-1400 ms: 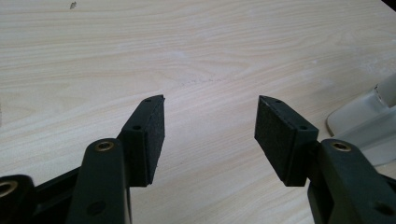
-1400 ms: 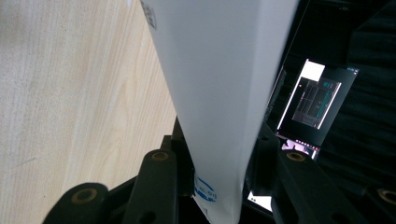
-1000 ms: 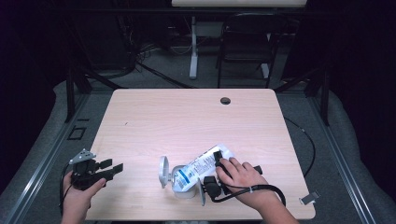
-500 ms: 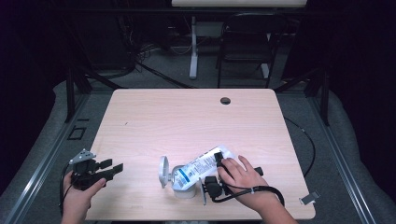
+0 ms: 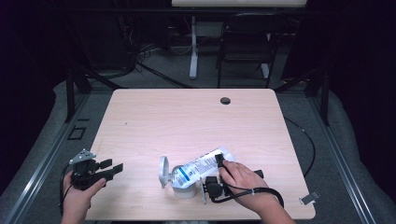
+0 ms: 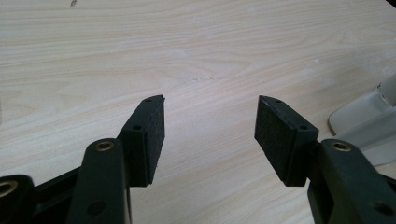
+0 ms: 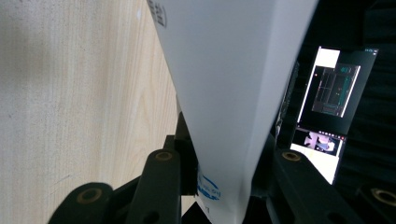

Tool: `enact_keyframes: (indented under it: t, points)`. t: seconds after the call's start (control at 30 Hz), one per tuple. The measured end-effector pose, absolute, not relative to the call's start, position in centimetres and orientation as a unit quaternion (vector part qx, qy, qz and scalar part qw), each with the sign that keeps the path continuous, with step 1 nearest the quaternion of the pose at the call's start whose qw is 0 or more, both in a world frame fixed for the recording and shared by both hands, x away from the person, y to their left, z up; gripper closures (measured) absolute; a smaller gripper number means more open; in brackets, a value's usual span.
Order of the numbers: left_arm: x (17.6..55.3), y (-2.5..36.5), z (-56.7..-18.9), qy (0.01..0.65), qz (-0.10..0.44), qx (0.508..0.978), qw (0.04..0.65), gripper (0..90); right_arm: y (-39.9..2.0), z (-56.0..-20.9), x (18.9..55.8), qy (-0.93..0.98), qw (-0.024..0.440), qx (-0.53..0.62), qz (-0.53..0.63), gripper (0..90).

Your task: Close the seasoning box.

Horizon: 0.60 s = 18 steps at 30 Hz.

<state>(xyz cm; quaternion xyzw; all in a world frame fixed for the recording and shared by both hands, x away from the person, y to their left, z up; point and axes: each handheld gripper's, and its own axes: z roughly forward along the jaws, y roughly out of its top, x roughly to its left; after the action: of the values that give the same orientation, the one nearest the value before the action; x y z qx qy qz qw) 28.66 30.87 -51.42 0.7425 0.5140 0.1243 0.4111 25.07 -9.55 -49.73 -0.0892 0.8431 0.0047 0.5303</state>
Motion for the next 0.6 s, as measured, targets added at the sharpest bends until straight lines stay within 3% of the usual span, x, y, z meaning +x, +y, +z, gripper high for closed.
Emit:
enact_keyframes:
  t: [0.6]
  points:
    - [28.77, 30.85, -51.79, 0.518, 0.124, 0.741, 0.409, 43.4, -10.49, -50.1, 24.55, 0.859, 0.507, -0.028, 0.065, 77.7]
